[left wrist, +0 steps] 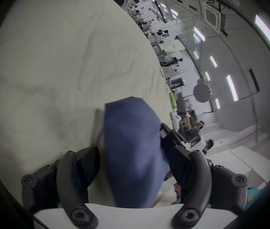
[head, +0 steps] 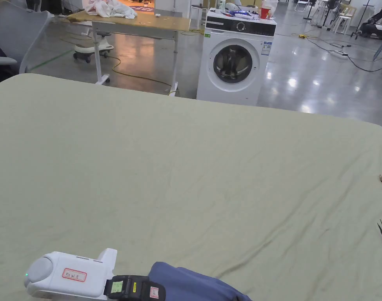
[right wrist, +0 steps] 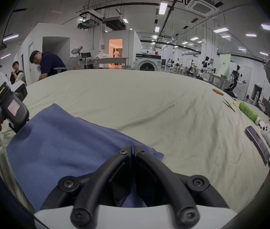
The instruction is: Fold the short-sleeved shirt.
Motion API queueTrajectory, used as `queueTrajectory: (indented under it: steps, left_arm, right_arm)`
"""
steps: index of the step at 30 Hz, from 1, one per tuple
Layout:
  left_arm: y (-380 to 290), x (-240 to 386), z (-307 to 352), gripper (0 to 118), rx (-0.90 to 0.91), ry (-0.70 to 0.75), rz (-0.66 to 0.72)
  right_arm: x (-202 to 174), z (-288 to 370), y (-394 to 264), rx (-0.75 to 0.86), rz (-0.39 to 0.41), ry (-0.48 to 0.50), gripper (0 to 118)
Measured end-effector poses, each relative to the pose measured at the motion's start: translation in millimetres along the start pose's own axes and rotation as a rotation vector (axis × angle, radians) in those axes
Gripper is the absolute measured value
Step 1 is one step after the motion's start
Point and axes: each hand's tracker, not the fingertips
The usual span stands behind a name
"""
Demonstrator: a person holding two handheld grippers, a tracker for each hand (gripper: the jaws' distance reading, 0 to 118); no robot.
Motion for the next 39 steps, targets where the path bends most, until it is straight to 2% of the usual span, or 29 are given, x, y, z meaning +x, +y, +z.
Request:
queueTrajectory:
  steps: [3, 4, 5, 7, 8, 11, 13, 18, 23, 29, 39]
  left_arm:
    - [1, -4, -18, 87, -0.013, -0.074, 0.038]
    - [1, -4, -23, 82, -0.013, -0.070, 0.027]
    - [0, -3, -25, 72, -0.010, -0.069, 0.017]
    - [-2, -3, -29, 32, -0.001, -0.027, 0.003]
    - [-1, -6, -29, 32, 0.000, 0.029, 0.014]
    - [-8, -7, -26, 30, 0.027, -0.027, 0.034]
    - [-14, 1, -25, 25, 0.049, 0.004, 0.004]
    - [-19, 15, -16, 22, 0.082, -0.009, 0.018]
    - [-13, 30, 14, 22, 0.116, -0.014, 0.031]
    - [4, 27, 103, 22, 0.224, 0.041, 0.066]
    - [38, 11, 269, 22, 0.355, 0.353, 0.102]
  right_arm:
    - [2, 1, 0, -0.004, 0.005, 0.008, 1]
    - [2, 0, 0, -0.006, 0.008, 0.010, 1]
    - [2, 0, 0, -0.008, 0.011, 0.011, 1]
    - [4, 0, 0, -0.010, 0.008, 0.014, 1]
    - [5, 1, 1, -0.010, 0.007, 0.015, 1]
    - [4, 3, 0, -0.010, 0.025, 0.024, 1]
    - [3, 5, 0, -0.013, 0.036, 0.031, 1]
    - [6, 8, 7, -0.033, 0.032, 0.052, 1]
    - [13, 11, 32, -0.006, -0.011, 0.088, 1]
    - [31, 12, 92, 0.113, -0.014, 0.065, 1]
    - [80, -5, 174, 0.262, -0.026, -0.069, 1]
